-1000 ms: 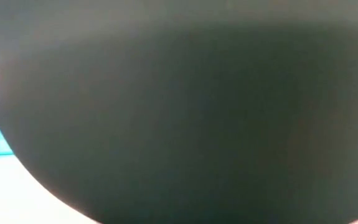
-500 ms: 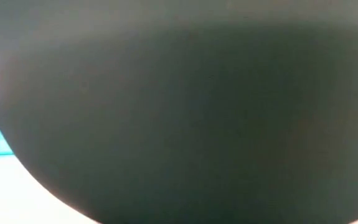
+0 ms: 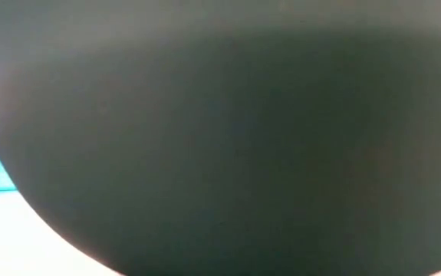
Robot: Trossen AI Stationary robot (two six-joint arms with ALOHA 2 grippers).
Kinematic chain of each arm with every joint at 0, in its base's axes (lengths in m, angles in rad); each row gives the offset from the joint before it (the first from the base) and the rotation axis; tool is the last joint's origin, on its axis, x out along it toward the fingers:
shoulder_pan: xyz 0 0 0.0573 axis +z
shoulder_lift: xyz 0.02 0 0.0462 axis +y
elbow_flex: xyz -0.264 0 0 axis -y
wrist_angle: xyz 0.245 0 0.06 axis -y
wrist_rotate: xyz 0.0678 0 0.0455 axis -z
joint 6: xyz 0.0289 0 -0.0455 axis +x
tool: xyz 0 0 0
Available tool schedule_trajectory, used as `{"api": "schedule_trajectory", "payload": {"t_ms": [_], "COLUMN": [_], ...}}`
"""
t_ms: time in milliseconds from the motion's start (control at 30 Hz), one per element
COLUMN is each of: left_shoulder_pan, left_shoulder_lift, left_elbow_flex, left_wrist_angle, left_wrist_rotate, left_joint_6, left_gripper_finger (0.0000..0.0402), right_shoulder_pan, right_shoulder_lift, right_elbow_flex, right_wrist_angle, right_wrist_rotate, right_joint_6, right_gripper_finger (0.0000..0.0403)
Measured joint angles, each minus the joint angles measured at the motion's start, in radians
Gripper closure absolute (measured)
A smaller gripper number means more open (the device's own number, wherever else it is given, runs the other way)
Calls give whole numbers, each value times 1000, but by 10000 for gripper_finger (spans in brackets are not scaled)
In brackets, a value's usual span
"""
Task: Place and stack bowls onto a shelf
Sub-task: Stack the large blue bowl on top of the orange bowl on the shelf
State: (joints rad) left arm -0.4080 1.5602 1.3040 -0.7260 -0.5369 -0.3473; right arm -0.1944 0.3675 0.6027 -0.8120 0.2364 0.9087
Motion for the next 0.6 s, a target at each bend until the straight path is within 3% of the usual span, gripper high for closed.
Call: {"api": "schedule_trajectory", "payload": {"t_ms": [333, 600], "left_shoulder_pan": [0, 0], "left_shoulder_lift": [-5, -5], "left_elbow_flex": [-4, -4], "left_wrist_angle": [17, 16], "left_wrist_rotate": [-28, -50], "left_joint_6": [-11, -13], "left_gripper_finger": [278, 278], "right_shoulder_pan": [42, 201], "right_shoulder_lift": [266, 346], "right_elbow_flex": [181, 196], "right_wrist_angle": [-91, -210], "right_wrist_rotate": [-207, -341], "right_joint_6": [-89, -46], "right_gripper_finger": [266, 266]}}
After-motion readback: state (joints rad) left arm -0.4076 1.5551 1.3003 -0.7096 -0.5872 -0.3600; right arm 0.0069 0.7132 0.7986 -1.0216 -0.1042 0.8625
